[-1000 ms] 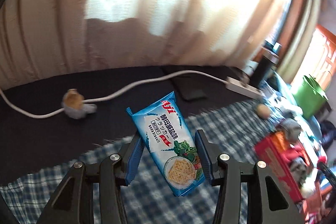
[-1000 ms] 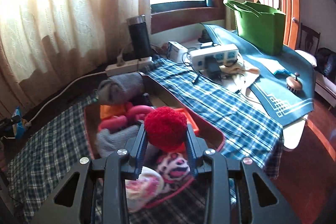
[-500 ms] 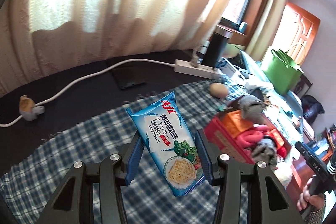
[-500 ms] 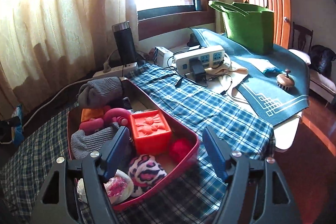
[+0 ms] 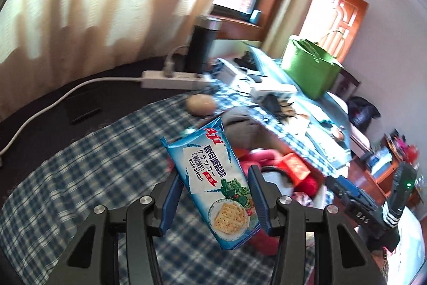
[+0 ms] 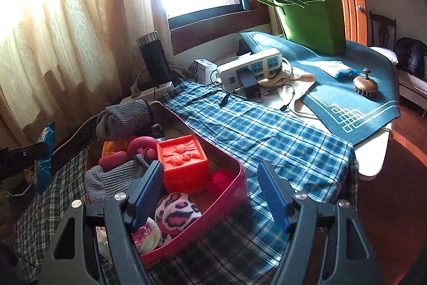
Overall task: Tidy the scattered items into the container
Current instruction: 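Carry the cracker packet and red ball into the tray and open both tools, then withdraw both tools from the tray toward the yellow medicine box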
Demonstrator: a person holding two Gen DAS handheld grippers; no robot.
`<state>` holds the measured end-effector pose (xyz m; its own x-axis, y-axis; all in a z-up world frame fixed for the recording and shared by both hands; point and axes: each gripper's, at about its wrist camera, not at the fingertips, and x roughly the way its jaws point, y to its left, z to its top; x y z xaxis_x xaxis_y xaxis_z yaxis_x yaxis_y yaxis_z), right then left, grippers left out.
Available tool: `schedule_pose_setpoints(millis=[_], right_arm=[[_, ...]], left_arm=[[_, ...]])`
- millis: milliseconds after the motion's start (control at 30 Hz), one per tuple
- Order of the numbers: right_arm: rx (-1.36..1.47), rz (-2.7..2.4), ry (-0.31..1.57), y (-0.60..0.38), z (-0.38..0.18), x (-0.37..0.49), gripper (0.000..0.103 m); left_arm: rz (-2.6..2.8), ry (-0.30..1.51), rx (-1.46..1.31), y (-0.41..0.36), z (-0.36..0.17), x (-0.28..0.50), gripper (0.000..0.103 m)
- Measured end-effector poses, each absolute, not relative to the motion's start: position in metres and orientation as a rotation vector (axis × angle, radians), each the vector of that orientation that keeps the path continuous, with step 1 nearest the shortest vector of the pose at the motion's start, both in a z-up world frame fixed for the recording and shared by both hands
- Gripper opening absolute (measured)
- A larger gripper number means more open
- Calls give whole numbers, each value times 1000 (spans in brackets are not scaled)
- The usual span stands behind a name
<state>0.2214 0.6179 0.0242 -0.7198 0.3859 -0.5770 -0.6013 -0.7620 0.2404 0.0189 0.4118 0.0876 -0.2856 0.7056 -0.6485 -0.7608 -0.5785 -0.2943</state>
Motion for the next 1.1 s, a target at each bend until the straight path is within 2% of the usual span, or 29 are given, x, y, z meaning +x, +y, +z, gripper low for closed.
schedule_pose_setpoints(millis=[400,500,800,1100], right_arm=[[-633,2424,612,626,21,232,76],[-632,2430,600,623,20,231,76],[-623,2463,564,610,26,227,76],[-604,2533,538,582,41,215,79]], left_arm=[[1821,265,-839,501,86,54,52],[1833,314,-848,511,79,54,63],[1949,202,-899,464,85,27,63],[2117,200,-948,397,81,2,64]])
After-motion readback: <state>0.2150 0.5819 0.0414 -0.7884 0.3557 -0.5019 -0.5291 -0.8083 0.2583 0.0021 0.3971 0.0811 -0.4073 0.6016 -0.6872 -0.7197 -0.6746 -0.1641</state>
